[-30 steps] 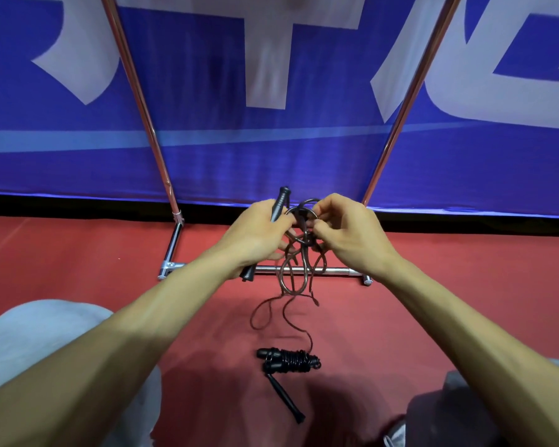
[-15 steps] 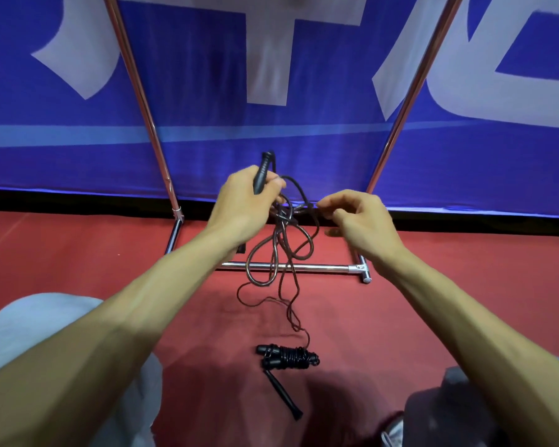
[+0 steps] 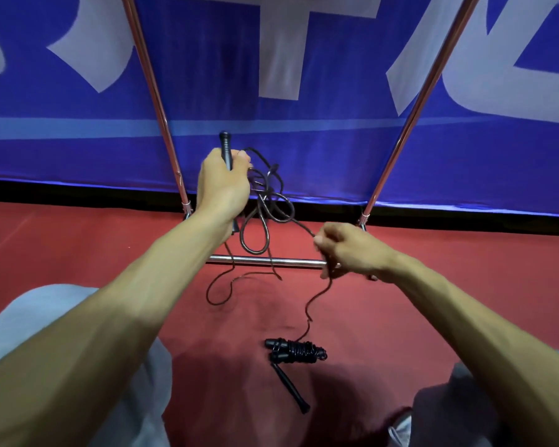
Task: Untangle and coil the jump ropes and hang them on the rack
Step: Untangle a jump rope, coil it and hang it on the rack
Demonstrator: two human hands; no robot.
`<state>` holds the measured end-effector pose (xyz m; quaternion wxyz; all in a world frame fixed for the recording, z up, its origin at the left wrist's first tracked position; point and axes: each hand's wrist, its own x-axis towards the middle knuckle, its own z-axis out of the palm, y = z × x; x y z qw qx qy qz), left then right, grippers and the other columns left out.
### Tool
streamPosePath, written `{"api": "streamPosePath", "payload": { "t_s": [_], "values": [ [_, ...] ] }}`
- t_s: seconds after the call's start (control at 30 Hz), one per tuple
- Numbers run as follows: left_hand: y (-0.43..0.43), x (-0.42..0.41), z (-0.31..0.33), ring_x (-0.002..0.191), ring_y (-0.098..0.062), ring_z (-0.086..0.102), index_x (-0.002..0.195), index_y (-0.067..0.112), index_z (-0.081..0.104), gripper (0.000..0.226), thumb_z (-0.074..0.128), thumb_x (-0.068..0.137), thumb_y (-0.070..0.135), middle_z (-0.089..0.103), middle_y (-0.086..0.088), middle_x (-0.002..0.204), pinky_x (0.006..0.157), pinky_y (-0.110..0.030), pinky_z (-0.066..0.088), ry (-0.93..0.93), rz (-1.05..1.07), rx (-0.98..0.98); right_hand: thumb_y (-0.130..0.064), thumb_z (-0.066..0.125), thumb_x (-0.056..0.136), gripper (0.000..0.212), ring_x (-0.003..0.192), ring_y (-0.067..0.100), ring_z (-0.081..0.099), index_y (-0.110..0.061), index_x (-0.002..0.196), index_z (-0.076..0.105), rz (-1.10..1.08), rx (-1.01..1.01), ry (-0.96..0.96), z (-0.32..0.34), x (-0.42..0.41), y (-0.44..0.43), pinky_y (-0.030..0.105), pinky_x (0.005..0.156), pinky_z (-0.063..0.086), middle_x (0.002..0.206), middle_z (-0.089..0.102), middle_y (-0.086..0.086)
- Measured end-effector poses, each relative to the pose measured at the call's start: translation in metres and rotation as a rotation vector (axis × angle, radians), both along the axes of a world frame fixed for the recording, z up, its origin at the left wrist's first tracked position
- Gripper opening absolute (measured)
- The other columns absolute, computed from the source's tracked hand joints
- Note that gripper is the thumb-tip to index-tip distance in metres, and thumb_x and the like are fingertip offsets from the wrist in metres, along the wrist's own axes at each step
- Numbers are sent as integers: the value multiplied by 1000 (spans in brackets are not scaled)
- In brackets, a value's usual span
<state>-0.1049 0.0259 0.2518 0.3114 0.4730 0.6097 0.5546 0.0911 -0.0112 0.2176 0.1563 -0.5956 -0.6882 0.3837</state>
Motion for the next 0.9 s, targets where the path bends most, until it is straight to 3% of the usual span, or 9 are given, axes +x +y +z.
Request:
{"api": "streamPosePath", "payload": {
  "t_s": [0.1,0.2,0.33,0.4,0.47,0.67,0.77,0.83,0.9],
  "values": [
    [2,-7,-4,95,-20,61,100,12,62,17,51,98,26,67,-4,102,77,-25,43,91,26,-9,-20,43,98,23,60,25,63,-18,78,53,-118,123,-158,4,13,7,25,54,45,62,54,-1],
    [1,-4,-8,88,-21,67,95,15,58,14,52,98,27,69,-2,90,82,-36,51,67,-10,-18,-18,43,98,23,67,23,55,-14,82,60,-283,295,-223,4,24,15,25,55,34,70,57,2],
    [2,0,-7,49,-9,64,90,14,51,12,50,99,22,66,-3,76,59,-34,48,81,-56,-14,-21,35,100,26,60,21,52,-18,81,53,-568,572,186,11,30,23,31,57,43,72,54,1],
    [2,4,-8,39,-9,58,84,15,49,15,50,98,20,62,-2,66,51,-31,41,111,-99,-23,-21,33,102,26,49,18,47,-21,80,47,-611,589,444,17,26,23,31,49,47,67,52,0],
    [-1,9,-9,34,-10,48,84,14,50,17,51,99,21,63,-10,68,51,-29,36,68,-171,-47,-19,32,102,25,44,14,47,-21,82,47,-600,536,519,19,24,24,35,53,53,65,52,-1],
    [-8,15,1,33,-9,37,105,0,58,26,61,96,24,74,-14,91,41,-22,32,-295,-358,-143,-16,41,100,24,53,10,45,-26,80,51,-665,498,475,19,25,29,30,55,42,63,53,-5],
    [-11,16,1,31,-8,39,104,0,59,28,64,93,25,72,-1,67,35,-19,30,-248,-387,-158,-14,40,99,25,57,5,48,-29,85,53,-660,679,409,25,30,28,25,56,38,67,56,-8],
    [-11,17,-1,29,-7,42,100,0,57,25,65,92,23,59,5,47,32,-18,28,-235,-364,-166,-12,41,98,23,58,5,50,-26,87,56,-648,665,353,25,31,28,23,56,38,68,58,-7],
    [-10,16,-3,31,-10,47,98,1,56,26,69,90,22,60,1,57,31,-18,28,-233,-329,-159,-11,44,96,23,62,7,52,-23,86,60,-631,529,297,21,31,30,24,57,39,68,59,-8]
  ]
}}
